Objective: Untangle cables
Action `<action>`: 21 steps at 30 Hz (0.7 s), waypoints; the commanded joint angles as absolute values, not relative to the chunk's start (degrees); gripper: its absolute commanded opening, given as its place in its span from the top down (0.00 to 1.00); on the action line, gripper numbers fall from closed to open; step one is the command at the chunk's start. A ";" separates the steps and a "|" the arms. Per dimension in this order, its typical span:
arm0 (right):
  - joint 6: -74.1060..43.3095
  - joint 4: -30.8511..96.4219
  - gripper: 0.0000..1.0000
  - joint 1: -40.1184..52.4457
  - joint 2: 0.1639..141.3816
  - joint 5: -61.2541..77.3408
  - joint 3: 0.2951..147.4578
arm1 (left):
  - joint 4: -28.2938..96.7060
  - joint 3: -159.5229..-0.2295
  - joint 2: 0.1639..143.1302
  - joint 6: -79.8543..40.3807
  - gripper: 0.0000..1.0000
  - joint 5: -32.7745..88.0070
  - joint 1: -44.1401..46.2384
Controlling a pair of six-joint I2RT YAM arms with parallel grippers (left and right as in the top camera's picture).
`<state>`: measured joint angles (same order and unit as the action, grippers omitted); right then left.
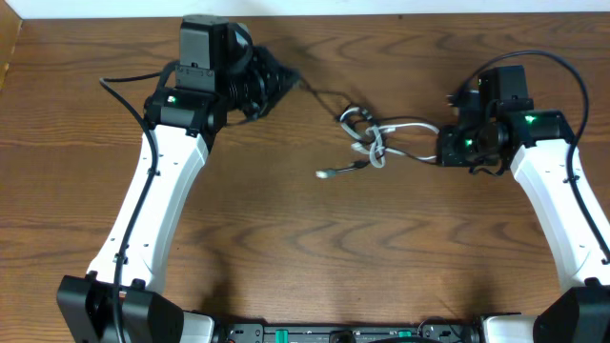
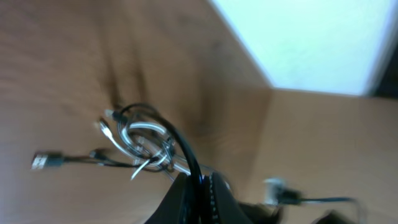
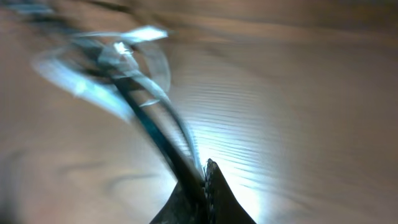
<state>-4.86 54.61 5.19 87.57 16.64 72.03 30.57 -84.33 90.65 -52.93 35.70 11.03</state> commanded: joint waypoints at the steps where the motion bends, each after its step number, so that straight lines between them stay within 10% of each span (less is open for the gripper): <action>1: 4.75 54.02 0.99 5.45 87.00 32.36 71.94 | 37.47 -84.55 90.45 -36.75 0.92 32.73 11.86; 11: -12.84 52.42 0.99 5.19 87.00 18.61 71.94 | 49.93 -83.11 94.04 -25.47 0.83 18.92 19.42; 21: -17.54 52.77 0.99 8.86 87.02 12.60 70.06 | 48.69 -82.00 99.79 -27.31 0.41 15.33 23.99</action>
<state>-16.12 52.66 6.98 87.57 14.28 71.48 49.12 -82.70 98.00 -26.89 17.39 23.42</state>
